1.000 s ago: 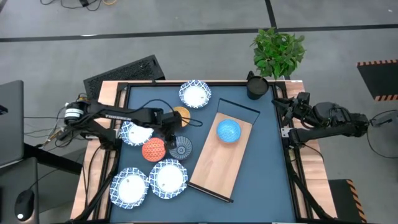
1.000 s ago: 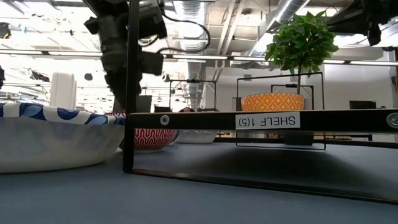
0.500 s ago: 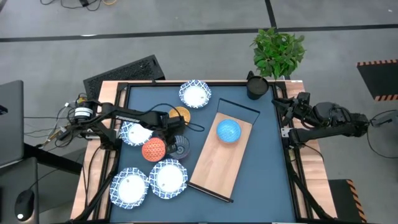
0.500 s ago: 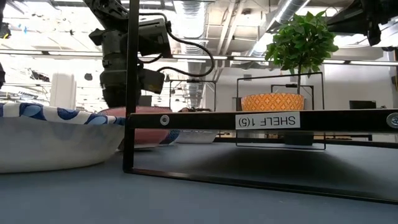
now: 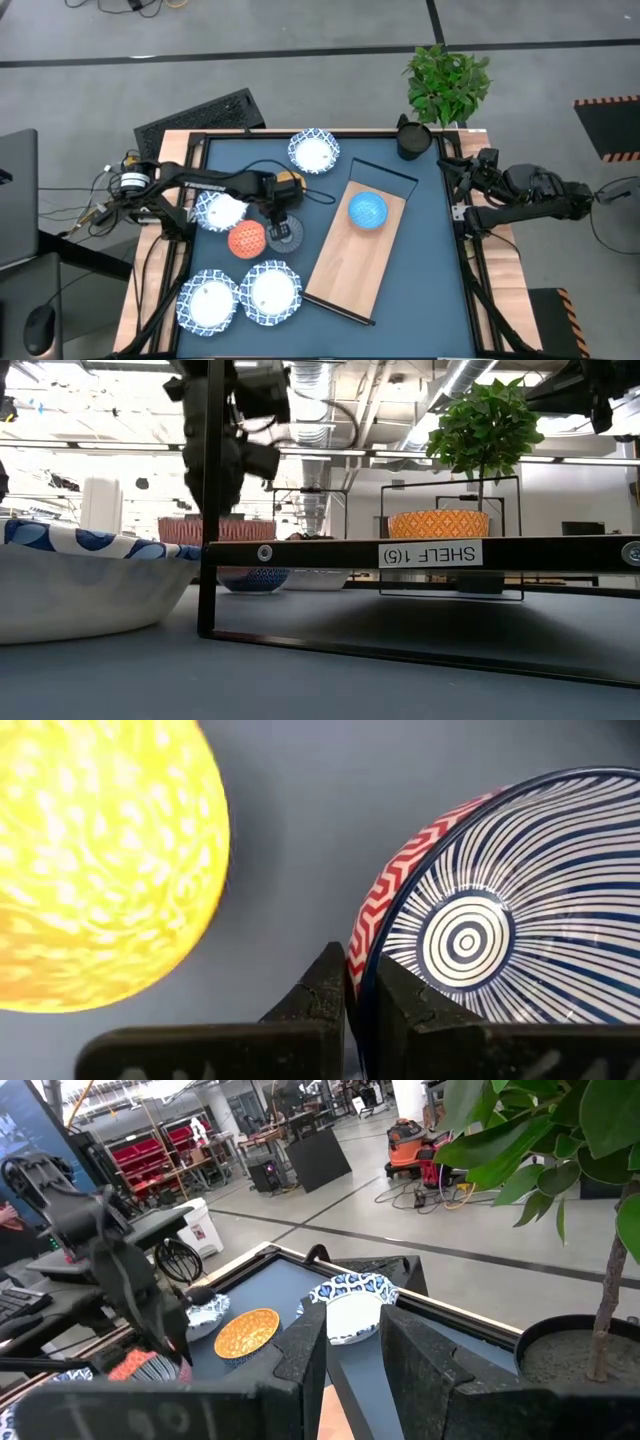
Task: Place and stack bowls onto a shelf
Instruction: Stack the dark blue striped bowl into the light blue patterned bowl
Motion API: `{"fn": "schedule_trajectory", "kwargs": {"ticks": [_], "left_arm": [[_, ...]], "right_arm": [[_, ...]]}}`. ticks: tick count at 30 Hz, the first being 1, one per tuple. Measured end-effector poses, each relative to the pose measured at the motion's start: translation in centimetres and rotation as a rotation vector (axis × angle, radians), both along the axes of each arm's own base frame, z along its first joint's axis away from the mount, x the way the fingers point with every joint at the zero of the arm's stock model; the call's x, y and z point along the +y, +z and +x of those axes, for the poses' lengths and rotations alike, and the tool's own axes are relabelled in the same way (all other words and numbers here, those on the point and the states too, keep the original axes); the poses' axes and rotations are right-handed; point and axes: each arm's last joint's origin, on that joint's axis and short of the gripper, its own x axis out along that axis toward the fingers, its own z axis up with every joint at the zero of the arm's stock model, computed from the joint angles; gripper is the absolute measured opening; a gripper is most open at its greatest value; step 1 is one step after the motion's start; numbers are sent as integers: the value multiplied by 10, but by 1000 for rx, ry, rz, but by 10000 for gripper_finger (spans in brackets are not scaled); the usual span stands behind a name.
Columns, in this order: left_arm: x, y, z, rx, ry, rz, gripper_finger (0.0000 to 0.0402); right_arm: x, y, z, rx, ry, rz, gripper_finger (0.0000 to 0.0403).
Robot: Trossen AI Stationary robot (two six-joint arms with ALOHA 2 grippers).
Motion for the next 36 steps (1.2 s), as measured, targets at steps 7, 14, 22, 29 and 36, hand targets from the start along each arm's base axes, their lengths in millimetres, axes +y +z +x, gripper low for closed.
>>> {"fn": "schedule_trajectory", "kwargs": {"ticks": [7, 14, 22, 29, 36], "left_arm": [[15, 47, 15, -117, -39, -25, 2], [41, 110, 28, -306, -5, -7, 1], [50, 153, 71, -255, -106, 89, 1], [60, 147, 114, -207, -147, 73, 0], [64, 115, 141, -226, -113, 51, 0]], "right_arm": [[0, -2, 0, 18, 0, -2, 123], [0, -3, 0, 32, 0, -4, 123], [0, -3, 0, 33, 0, -4, 123], [0, -3, 0, 34, 0, -4, 123], [0, -6, -1, 67, 0, -8, 123]]}}
